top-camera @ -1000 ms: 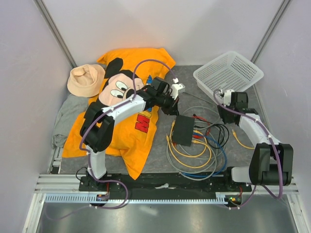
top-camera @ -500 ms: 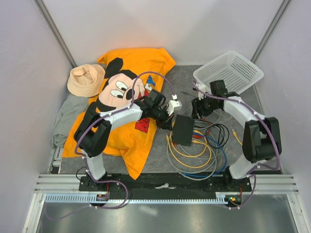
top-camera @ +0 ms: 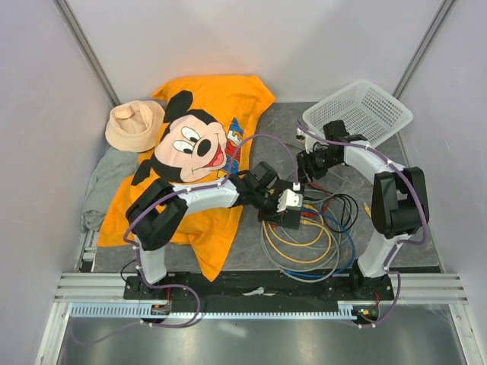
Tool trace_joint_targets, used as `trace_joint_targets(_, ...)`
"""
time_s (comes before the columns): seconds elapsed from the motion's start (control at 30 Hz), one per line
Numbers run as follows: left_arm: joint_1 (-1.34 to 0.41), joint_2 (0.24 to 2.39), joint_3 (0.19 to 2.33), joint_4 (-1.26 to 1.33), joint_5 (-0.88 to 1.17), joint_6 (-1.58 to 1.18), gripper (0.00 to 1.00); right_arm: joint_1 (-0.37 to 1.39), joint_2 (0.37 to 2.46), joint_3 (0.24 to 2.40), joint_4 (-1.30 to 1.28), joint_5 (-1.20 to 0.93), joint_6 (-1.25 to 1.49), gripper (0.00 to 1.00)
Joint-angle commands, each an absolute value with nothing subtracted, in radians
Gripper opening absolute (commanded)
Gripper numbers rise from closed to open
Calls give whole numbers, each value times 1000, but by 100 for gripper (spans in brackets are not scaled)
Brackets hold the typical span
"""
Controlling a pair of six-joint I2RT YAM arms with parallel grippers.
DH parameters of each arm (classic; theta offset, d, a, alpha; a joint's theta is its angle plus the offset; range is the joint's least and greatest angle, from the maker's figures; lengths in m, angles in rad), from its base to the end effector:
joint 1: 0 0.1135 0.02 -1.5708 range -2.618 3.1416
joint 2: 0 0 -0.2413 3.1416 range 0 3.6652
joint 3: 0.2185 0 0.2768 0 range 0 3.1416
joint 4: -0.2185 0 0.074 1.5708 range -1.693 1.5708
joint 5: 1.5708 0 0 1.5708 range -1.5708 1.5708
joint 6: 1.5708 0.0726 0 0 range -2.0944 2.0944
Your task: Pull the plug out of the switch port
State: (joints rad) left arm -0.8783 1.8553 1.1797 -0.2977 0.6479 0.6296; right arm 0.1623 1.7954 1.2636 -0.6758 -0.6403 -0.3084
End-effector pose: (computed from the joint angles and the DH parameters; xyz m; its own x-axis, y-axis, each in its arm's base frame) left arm 0.2282 -0.3438 0.1139 0.0624 0.6602 -0.7485 0.9820 -0.1744 -0.0720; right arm 0.3720 0.1049 0.1398 -0.7761 -0.3737 -0.5080 -0.6030 0.6755 0.4243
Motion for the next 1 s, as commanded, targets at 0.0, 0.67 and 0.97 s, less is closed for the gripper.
trace_joint_targets(0.0,-884,1927,1215,-206,462,715,1,134,1781,1290,-673,-669,-344,54)
trace_joint_targets(0.67,-871,1744,1051,-223,672,828,2,63,1752,1302,-595,-580,-178,42)
trace_joint_targets(0.97,-904,1741,976,-158,603,796,2,127,1838,1328,-535,-453,-153,32)
